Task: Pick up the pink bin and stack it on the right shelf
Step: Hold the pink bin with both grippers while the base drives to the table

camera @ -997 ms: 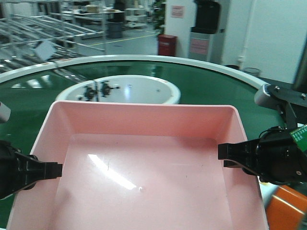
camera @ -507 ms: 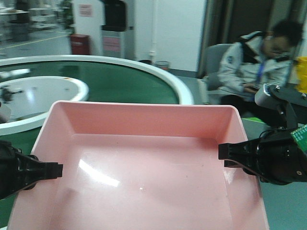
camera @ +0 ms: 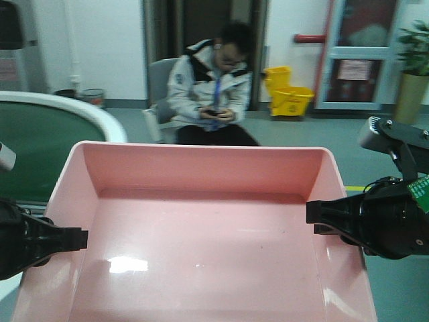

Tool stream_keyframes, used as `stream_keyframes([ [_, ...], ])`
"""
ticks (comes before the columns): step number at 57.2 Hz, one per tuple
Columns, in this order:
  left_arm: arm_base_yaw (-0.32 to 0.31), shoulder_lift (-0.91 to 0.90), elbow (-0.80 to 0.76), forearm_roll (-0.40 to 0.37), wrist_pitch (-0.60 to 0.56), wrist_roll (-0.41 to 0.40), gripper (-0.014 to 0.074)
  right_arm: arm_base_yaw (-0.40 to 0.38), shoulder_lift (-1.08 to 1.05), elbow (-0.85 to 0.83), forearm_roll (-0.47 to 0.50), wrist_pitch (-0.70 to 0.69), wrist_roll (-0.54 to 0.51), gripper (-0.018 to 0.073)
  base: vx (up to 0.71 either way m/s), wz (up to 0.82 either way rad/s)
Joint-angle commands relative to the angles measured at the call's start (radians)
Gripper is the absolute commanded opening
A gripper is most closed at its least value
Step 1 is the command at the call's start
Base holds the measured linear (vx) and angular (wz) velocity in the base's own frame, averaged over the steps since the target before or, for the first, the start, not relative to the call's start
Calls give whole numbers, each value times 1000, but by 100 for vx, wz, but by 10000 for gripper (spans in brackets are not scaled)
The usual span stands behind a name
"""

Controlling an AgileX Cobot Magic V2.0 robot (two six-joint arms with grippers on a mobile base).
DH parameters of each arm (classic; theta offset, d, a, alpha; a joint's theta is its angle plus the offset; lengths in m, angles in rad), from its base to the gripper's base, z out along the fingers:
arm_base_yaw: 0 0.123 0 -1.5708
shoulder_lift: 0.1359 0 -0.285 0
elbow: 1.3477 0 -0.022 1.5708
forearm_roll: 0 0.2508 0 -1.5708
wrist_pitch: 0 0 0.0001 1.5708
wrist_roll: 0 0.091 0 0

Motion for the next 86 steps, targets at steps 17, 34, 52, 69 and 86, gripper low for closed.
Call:
stream_keyframes([
  [17, 11, -28, -27, 4, -66, -10, -1, -18, -32, -30, -64, -102, 1, -9, 16, -62],
  [34, 11, -28, -27, 4, -66, -10, -1, -18, -32, -30, -64, -102, 1, -9, 22, -51],
  [52, 11, -28, -27, 4, -66, -10, -1, -18, -32, -30, -64, -102, 1, -9, 26, -38],
  [69, 11, -28, -27, 4, -66, -10, -1, -18, -32, -30, -64, -102, 1, -9, 30, -21],
  [86, 11, -28, -27, 4, -66, -10, -1, -18, -32, -30, -64, -102, 1, -9, 36, -11],
])
